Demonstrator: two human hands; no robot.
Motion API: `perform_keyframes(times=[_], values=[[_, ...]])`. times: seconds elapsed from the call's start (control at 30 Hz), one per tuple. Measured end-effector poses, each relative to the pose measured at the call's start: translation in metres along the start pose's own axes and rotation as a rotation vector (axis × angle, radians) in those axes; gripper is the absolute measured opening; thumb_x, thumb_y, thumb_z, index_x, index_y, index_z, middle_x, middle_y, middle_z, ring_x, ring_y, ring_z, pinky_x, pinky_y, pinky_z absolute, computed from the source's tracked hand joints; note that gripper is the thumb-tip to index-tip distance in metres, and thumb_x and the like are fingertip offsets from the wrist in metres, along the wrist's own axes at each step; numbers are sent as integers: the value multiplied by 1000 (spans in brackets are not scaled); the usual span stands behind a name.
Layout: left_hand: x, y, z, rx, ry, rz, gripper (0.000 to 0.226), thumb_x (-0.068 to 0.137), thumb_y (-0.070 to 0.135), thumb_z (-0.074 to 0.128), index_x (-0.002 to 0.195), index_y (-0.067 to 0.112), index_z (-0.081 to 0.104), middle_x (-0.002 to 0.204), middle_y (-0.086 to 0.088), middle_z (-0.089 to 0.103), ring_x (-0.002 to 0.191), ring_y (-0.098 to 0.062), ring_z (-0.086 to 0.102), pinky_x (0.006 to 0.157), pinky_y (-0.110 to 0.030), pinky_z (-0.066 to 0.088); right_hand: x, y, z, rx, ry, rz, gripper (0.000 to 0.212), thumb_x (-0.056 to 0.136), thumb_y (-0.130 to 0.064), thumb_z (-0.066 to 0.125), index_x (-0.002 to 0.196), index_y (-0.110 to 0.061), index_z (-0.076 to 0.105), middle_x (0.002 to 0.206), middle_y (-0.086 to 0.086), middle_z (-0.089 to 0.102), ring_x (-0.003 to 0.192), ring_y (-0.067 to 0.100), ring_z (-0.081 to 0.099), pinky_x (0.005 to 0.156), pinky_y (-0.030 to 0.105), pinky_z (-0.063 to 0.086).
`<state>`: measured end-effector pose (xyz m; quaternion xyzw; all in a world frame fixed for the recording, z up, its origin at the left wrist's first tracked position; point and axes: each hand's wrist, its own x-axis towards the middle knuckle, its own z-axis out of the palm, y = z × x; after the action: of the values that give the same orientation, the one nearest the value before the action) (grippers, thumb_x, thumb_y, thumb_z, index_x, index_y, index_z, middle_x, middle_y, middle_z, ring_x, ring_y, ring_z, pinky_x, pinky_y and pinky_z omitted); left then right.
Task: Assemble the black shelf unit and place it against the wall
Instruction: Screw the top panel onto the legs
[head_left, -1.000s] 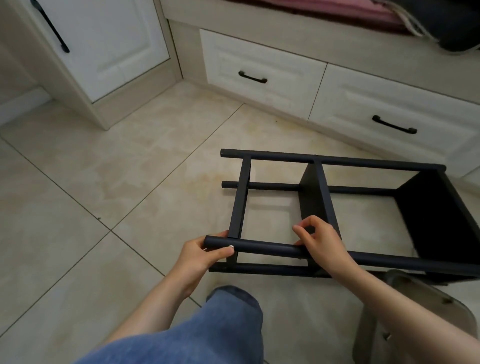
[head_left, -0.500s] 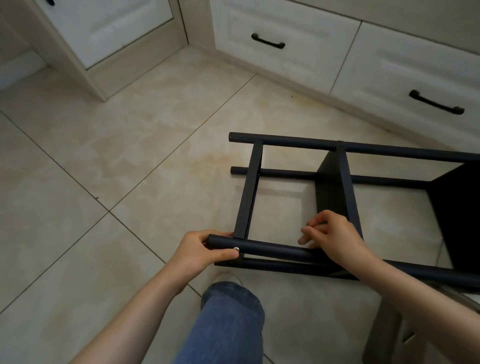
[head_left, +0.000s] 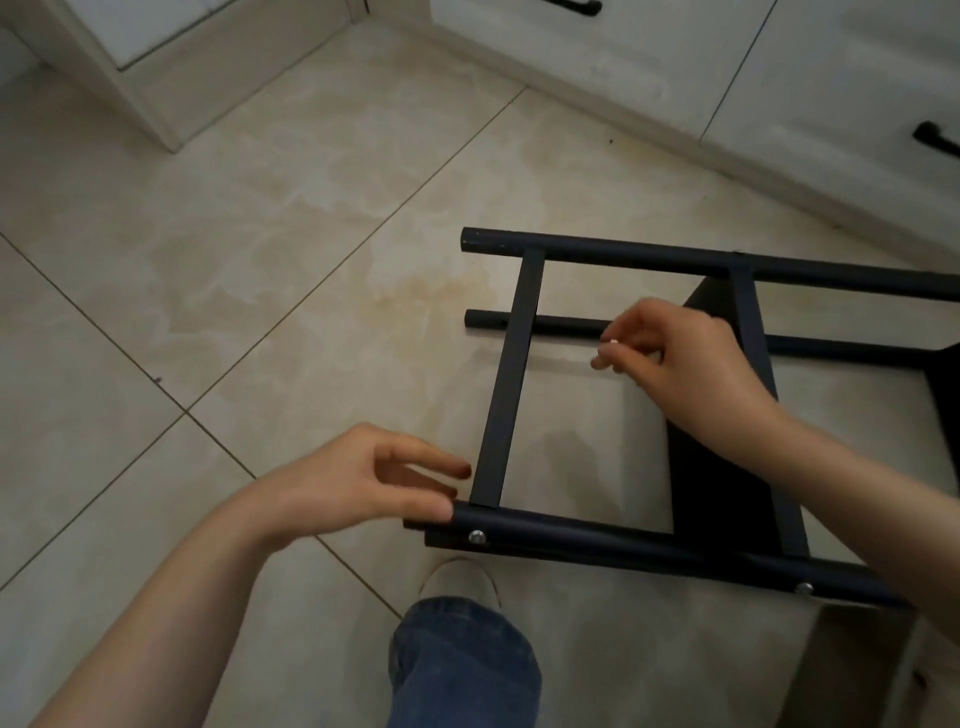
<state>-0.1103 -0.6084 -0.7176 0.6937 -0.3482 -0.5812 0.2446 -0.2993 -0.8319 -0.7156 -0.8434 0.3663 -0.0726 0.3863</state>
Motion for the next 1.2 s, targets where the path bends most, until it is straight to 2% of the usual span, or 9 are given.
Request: perform_keyframes(times=[0.1, 0.23, 0.37, 0.53, 0.6, 0.7, 0.8, 0.93, 1.2], values=[[23, 18, -15, 7, 170, 51, 55, 74, 57, 63, 120, 28, 70, 115, 14, 74, 107, -1, 69, 102, -29, 51, 26, -2, -4, -62, 64, -40, 13, 91, -27, 69, 101, -23, 61, 91, -11, 65, 86, 1, 61, 72, 6, 41], [76, 42, -21, -207, 400, 135, 48, 89, 47, 64, 128, 20, 66, 120, 8, 71, 110, -5, 68, 103, -33, 52, 62, 0, -11, -134, 157, -106, 13, 92, -26, 68, 103, -20, 63, 100, -5, 65, 87, 5, 56, 79, 17, 44], [132, 55, -23, -406, 429, 119, 32, 97, 41, 61, 123, 24, 63, 126, 11, 65, 123, -9, 59, 111, -34, 44, 93, 7, -10, -182, 168, -100, 18, 98, -30, 59, 111, -17, 60, 112, 4, 62, 96, 13, 53, 83, 27, 42], [183, 58, -25, -625, 442, 111, 48, 101, 55, 47, 130, 20, 62, 132, 5, 65, 132, -12, 53, 120, -43, 31, 116, 7, -2, -162, 111, -92, 20, 103, -31, 49, 112, -12, 52, 104, 9, 66, 96, 28, 60, 85, 46, 50], [194, 58, -25, -674, 435, 125, 50, 101, 61, 39, 122, 23, 65, 128, 4, 69, 128, -10, 57, 120, -43, 31, 124, 7, 4, -178, 90, -90, 19, 104, -33, 46, 109, -15, 48, 97, 10, 66, 87, 31, 60, 78, 46, 50], [206, 60, -23, -689, 380, 104, 67, 98, 70, 30, 131, 21, 62, 134, 2, 65, 128, -12, 57, 118, -40, 34, 133, 8, 11, -292, 65, -87, 20, 106, -35, 37, 109, -16, 42, 88, 10, 64, 76, 34, 55, 65, 41, 40], [209, 69, -21, -696, 327, 74, 72, 91, 75, 42, 128, 18, 66, 116, 6, 69, 116, -15, 60, 101, -33, 44, 139, 9, 16, -404, 56, -91, 23, 106, -36, 33, 112, -15, 40, 83, 10, 61, 73, 36, 54, 64, 41, 38], [211, 78, -17, -703, 345, 46, 42, 74, 54, 71, 95, 17, 69, 86, 3, 61, 84, -13, 56, 79, -30, 42, 142, 8, 20, -398, 39, -72, 20, 107, -35, 31, 112, -17, 38, 77, 2, 55, 73, 32, 52, 64, 38, 32], [208, 78, -21, -730, 363, -18, 26, 94, 46, 63, 96, 20, 62, 93, 3, 56, 83, -9, 53, 86, -31, 37, 141, 13, 22, -374, 82, -116, 19, 107, -35, 31, 112, -18, 38, 82, 2, 64, 74, 29, 57, 64, 37, 33]])
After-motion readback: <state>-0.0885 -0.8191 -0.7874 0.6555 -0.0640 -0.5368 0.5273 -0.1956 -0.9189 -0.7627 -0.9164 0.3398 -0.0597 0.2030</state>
